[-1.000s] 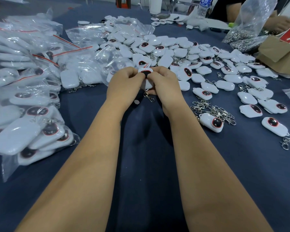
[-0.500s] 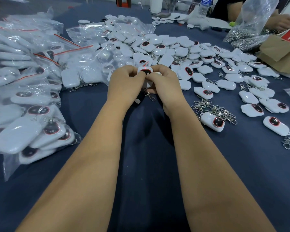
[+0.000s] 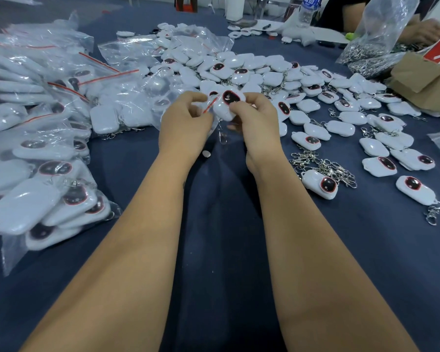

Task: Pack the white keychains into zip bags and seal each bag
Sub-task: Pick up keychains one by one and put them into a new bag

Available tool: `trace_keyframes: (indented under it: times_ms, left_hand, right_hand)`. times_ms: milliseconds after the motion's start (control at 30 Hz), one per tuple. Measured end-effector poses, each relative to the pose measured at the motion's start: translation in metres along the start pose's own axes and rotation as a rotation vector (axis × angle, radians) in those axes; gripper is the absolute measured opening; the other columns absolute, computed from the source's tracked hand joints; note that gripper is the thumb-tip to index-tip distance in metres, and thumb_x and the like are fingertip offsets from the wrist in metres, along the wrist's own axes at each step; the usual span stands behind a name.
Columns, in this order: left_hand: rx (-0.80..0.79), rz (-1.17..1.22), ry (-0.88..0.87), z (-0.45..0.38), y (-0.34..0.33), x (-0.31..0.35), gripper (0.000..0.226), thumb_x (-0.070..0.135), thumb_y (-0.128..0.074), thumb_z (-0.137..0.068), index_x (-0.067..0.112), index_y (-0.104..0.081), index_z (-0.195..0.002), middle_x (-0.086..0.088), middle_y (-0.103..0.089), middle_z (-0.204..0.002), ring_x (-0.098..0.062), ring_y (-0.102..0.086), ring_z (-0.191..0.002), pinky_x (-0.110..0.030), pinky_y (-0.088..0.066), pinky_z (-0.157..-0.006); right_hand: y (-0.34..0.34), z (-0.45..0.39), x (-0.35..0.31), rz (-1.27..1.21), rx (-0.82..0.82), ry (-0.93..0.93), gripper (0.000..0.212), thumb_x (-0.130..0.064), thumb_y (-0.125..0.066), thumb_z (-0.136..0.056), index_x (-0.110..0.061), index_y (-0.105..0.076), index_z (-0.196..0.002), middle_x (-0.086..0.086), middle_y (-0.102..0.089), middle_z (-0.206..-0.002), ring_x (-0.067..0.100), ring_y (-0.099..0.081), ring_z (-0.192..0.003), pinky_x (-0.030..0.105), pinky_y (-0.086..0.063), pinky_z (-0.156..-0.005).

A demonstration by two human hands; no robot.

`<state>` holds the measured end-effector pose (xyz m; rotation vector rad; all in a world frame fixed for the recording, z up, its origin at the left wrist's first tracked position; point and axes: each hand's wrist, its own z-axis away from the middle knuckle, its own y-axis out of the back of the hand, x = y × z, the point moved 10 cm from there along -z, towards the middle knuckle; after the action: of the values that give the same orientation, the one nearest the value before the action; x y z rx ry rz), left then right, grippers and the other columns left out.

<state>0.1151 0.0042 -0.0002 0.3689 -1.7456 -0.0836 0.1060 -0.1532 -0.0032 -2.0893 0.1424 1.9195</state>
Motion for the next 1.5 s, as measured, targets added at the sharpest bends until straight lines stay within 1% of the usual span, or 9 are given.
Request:
trace_keyframes:
  times_ms: [133, 267, 400, 600, 833, 1067, 1200, 1333, 1500]
  left_hand:
    - [0.126, -0.252, -0.047, 0.0, 0.015, 0.004, 0.033, 0.021, -0.059, -0.086, 0.024, -0.061, -0.119, 0.016, -0.059, -0.077, -0.01, -0.058, -0.081, -0.022, -0.039, -0.065]
    - [0.109, -0.076, -0.005, 0.0, 0.013, 0.002, 0.013, 0.015, -0.057, -0.085, 0.021, -0.07, -0.087, 0.013, -0.064, -0.058, -0.003, -0.061, -0.054, -0.021, -0.048, -0.056]
    - [0.155, 0.045, 0.02, 0.0, 0.019, 0.002, 0.017, 0.014, -0.056, -0.086, 0.015, -0.072, -0.092, 0.005, -0.069, -0.072, -0.014, -0.067, -0.067, -0.035, -0.059, -0.073]
    - [0.229, 0.092, -0.047, 0.003, 0.025, 0.012, 0.015, 0.013, -0.058, -0.085, 0.026, -0.063, -0.083, 0.014, -0.058, -0.065, 0.007, -0.051, -0.054, -0.015, -0.046, -0.059]
    - [0.157, 0.013, -0.146, 0.008, 0.009, 0.024, 0.013, 0.017, -0.06, -0.085, 0.028, -0.061, -0.093, 0.007, -0.06, -0.082, -0.01, -0.056, -0.071, -0.034, -0.055, -0.072]
    - [0.06, -0.404, -0.14, 0.005, -0.005, 0.017, 0.025, 0.018, -0.051, -0.09, 0.02, -0.06, -0.113, -0.001, -0.061, -0.108, -0.019, -0.056, -0.089, -0.034, -0.043, -0.068]
    - [0.163, -0.553, -0.124, 0.004, 0.009, 0.017, 0.025, 0.013, -0.048, -0.09, 0.01, -0.06, -0.112, -0.011, -0.053, -0.121, -0.027, -0.05, -0.11, -0.032, -0.032, -0.071]
    - [0.166, -0.475, -0.099, 0.002, 0.014, 0.014, 0.026, 0.012, -0.048, -0.089, 0.011, -0.061, -0.112, -0.009, -0.055, -0.12, -0.028, -0.05, -0.113, -0.032, -0.036, -0.073]
    - [0.239, -0.334, -0.119, 0.008, 0.025, 0.024, 0.024, 0.011, -0.049, -0.084, 0.028, -0.05, -0.101, 0.009, -0.058, -0.082, -0.016, -0.051, -0.088, -0.026, -0.031, -0.055]
  right_hand:
    - [0.002, 0.0, -0.003, -0.337, -0.007, -0.032, 0.019, 0.006, -0.053, -0.091, -0.01, -0.048, -0.083, 0.006, -0.056, -0.074, 0.013, -0.058, -0.062, 0.029, -0.057, -0.075]
    - [-0.012, 0.006, -0.01, -0.46, -0.102, 0.01, 0.024, 0.014, -0.052, -0.09, -0.008, -0.044, -0.089, 0.012, -0.056, -0.087, 0.017, -0.065, -0.072, 0.039, -0.057, -0.092]
    - [-0.011, 0.009, -0.01, 0.08, -0.031, 0.115, 0.028, 0.002, -0.066, -0.088, -0.018, -0.046, -0.09, 0.009, -0.055, -0.094, 0.017, -0.056, -0.073, 0.038, -0.053, -0.083]
    - [0.0, 0.008, -0.01, 0.369, 0.096, 0.171, 0.027, -0.017, -0.074, -0.082, -0.027, -0.048, -0.082, -0.004, -0.061, -0.075, 0.005, -0.052, -0.062, 0.018, -0.043, -0.063]
    - [-0.044, 0.012, -0.006, 0.936, -0.212, 0.31, 0.027, -0.008, -0.047, -0.086, -0.017, -0.065, -0.068, 0.006, -0.06, -0.091, 0.032, -0.048, -0.099, 0.04, -0.043, -0.084]
    - [0.031, 0.009, -0.028, 1.041, 0.334, 0.156, 0.037, -0.009, -0.051, -0.08, -0.02, -0.061, -0.115, 0.006, -0.05, -0.128, 0.028, -0.043, -0.122, 0.035, -0.031, -0.1]
    - [0.044, 0.009, -0.014, 1.182, 0.317, -0.031, 0.04, -0.014, -0.051, -0.082, -0.015, -0.051, -0.122, 0.011, -0.042, -0.135, 0.032, -0.037, -0.126, 0.04, -0.024, -0.103]
    - [0.032, 0.005, -0.017, 1.173, 0.243, 0.088, 0.026, -0.016, -0.047, -0.089, -0.014, -0.057, -0.114, 0.007, -0.054, -0.121, 0.029, -0.046, -0.116, 0.038, -0.035, -0.093]
    - [0.027, 0.003, -0.012, 0.436, 0.171, 0.087, 0.025, -0.012, -0.048, -0.09, -0.02, -0.048, -0.067, -0.007, -0.045, -0.061, 0.01, -0.041, -0.053, 0.022, -0.033, -0.051]
